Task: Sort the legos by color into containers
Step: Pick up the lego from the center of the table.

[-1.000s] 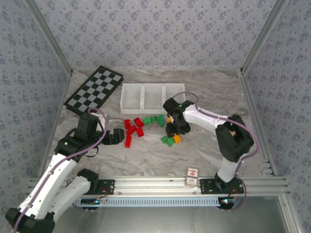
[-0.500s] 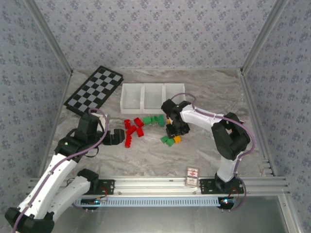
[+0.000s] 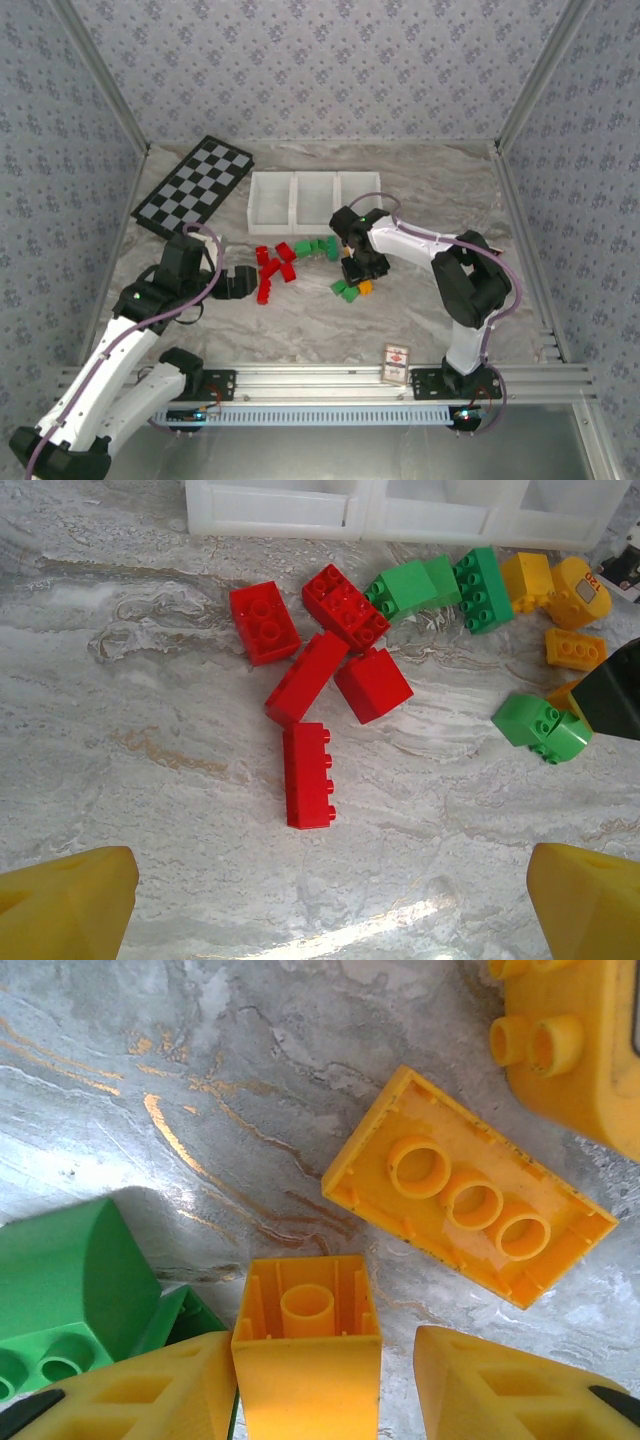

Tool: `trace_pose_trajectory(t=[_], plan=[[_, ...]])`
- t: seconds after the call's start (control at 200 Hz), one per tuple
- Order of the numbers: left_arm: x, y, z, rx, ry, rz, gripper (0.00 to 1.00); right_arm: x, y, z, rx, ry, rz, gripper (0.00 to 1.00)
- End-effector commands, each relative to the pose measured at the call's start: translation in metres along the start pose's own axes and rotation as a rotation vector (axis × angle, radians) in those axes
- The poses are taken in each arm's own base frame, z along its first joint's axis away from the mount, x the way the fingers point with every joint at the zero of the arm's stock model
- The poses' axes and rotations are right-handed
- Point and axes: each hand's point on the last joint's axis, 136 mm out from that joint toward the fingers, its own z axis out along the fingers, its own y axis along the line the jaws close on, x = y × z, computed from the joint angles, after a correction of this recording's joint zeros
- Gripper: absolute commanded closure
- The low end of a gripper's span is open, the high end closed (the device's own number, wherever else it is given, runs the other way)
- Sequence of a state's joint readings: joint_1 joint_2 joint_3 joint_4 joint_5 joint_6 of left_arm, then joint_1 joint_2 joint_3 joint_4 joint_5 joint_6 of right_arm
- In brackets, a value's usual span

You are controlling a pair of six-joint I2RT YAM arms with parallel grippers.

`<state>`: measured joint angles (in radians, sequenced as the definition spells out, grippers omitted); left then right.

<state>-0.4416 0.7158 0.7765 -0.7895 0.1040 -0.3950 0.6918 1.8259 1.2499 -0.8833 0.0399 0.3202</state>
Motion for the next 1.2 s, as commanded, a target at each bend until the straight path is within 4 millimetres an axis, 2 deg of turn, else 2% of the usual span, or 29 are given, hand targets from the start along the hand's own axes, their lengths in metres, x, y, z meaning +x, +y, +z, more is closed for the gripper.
trace_pose_trajectory(t=[0.0, 0.25, 0.51, 0.605, 0.705, 0.87, 0.96, 1.079, 1.194], plan=[[0.001, 0.000, 0.000, -0.003, -0.003, -0.004, 0.00, 0.006, -0.002, 0.004, 0.033, 0.041, -0.022, 0.49], [0.001, 0.001, 0.000, -0.011, -0.001, -0.001, 0.00, 0.008, 0.000, 0.003, 0.025, 0.046, -0.027, 0.60], [0.003, 0.000, 0.001, -0.013, 0.002, 0.004, 0.00, 0.011, 0.000, 0.002, 0.026, 0.053, -0.031, 0.65], [0.002, 0.000, 0.000, -0.014, 0.001, 0.006, 0.00, 0.010, -0.001, -0.005, 0.026, 0.042, -0.030, 0.71], [0.002, 0.000, 0.000, -0.013, 0.000, 0.007, 0.00, 0.005, -0.003, -0.027, 0.024, -0.006, -0.028, 0.71], [0.003, -0.001, 0.001, -0.013, 0.001, 0.009, 0.00, -0.017, -0.009, -0.073, -0.008, -0.142, -0.023, 0.71], [0.002, -0.001, 0.001, -0.010, 0.000, 0.008, 0.00, -0.035, -0.019, -0.094, -0.024, -0.210, 0.002, 0.71], [0.003, -0.002, 0.001, -0.007, 0.001, 0.008, 0.00, -0.065, -0.035, -0.111, -0.051, -0.270, 0.041, 0.71], [0.003, -0.002, 0.001, -0.007, 0.002, 0.008, 0.00, -0.099, -0.050, -0.118, -0.072, -0.307, 0.083, 0.71]])
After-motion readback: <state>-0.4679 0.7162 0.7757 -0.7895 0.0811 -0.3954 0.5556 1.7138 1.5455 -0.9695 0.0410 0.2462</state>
